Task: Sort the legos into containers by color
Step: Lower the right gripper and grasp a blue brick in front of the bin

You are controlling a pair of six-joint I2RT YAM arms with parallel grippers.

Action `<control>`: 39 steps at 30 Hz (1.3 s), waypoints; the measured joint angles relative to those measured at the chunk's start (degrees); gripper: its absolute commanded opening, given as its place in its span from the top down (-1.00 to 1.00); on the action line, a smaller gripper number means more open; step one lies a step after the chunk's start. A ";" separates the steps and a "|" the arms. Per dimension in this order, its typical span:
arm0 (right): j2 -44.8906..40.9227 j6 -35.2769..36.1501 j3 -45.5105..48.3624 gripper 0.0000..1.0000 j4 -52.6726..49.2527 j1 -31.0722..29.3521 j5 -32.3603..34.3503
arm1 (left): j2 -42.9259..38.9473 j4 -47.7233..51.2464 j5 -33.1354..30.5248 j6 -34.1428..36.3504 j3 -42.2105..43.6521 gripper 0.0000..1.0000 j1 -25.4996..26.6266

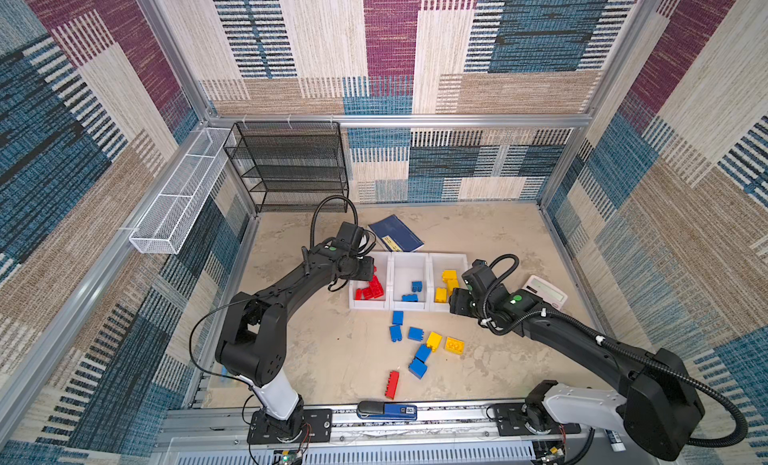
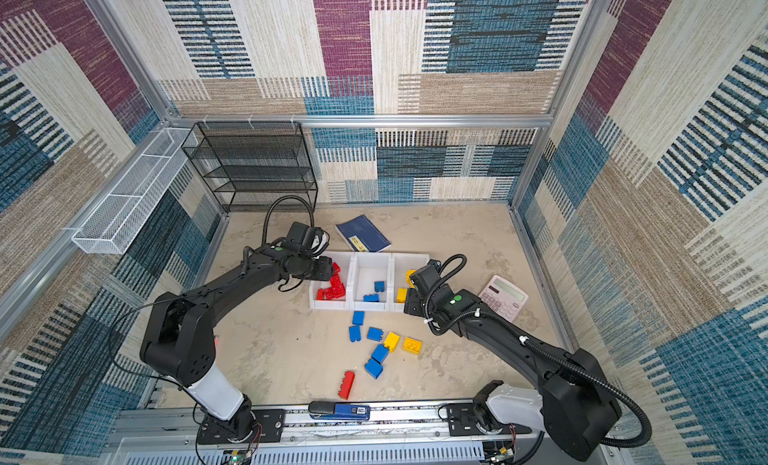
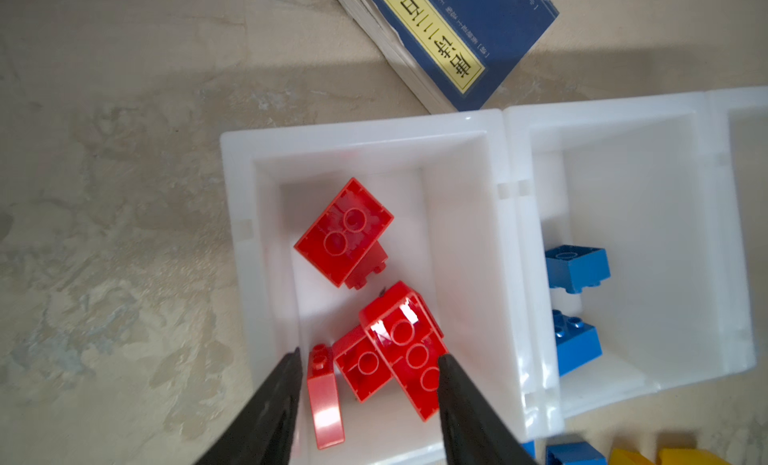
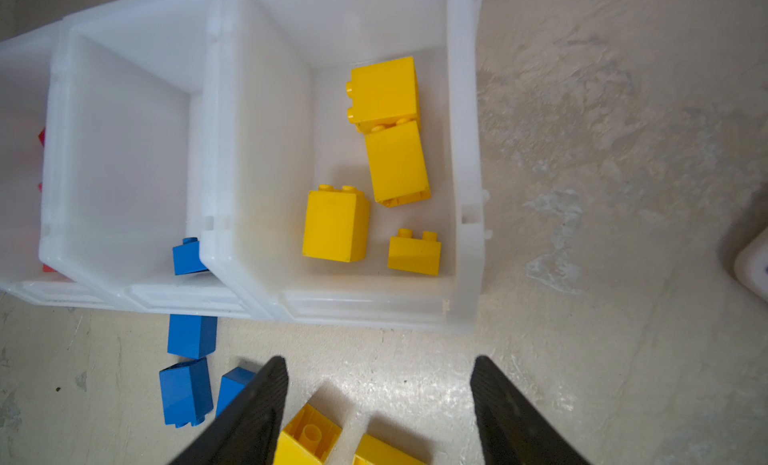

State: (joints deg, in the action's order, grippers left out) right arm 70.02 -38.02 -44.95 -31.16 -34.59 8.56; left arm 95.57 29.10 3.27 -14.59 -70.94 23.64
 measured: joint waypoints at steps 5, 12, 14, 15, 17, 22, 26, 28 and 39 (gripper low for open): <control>1.03 0.61 0.00 -0.41 0.02 -0.04 -0.70 | -5.60 -0.26 -0.55 -0.07 4.66 -0.12 -0.24; 4.04 1.27 -0.50 -0.39 0.44 -1.95 -2.64 | -15.47 -0.66 -2.05 -1.66 13.07 -0.13 -0.33; 5.62 1.40 -1.44 -0.39 0.48 -3.19 -2.84 | -18.23 -0.83 -2.84 -2.27 15.69 -0.13 -0.33; 6.51 1.40 -1.97 -0.40 0.52 -3.96 -2.97 | -19.61 -0.81 -2.89 -2.84 17.03 -0.13 -0.35; 8.35 1.40 -3.23 -0.39 0.44 -5.68 -2.97 | -21.90 -1.01 -2.95 -3.50 19.41 -0.13 -0.37; 13.92 0.96 -7.91 -0.38 0.13 -10.82 -2.69 | -26.34 -1.07 -3.06 -5.40 23.87 -0.13 -0.37; 18.08 0.55 -12.02 -0.37 -0.04 -14.56 -2.45 | -28.37 -1.14 -3.04 -6.38 25.57 -0.14 -0.37; 20.52 0.33 -14.25 -0.36 -0.15 -16.57 -2.43 | -29.35 -1.20 -3.06 -6.54 26.16 -0.14 -0.37; 32.30 -0.52 -22.21 -0.23 -1.64 -23.17 -3.10 | -34.42 -1.31 -3.28 -8.17 29.66 -0.18 -0.63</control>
State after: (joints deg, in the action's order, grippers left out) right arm 102.32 -38.54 -67.16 -32.80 -57.76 5.45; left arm 61.14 27.79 -0.01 -22.76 -41.28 23.00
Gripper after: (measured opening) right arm 0.634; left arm 0.586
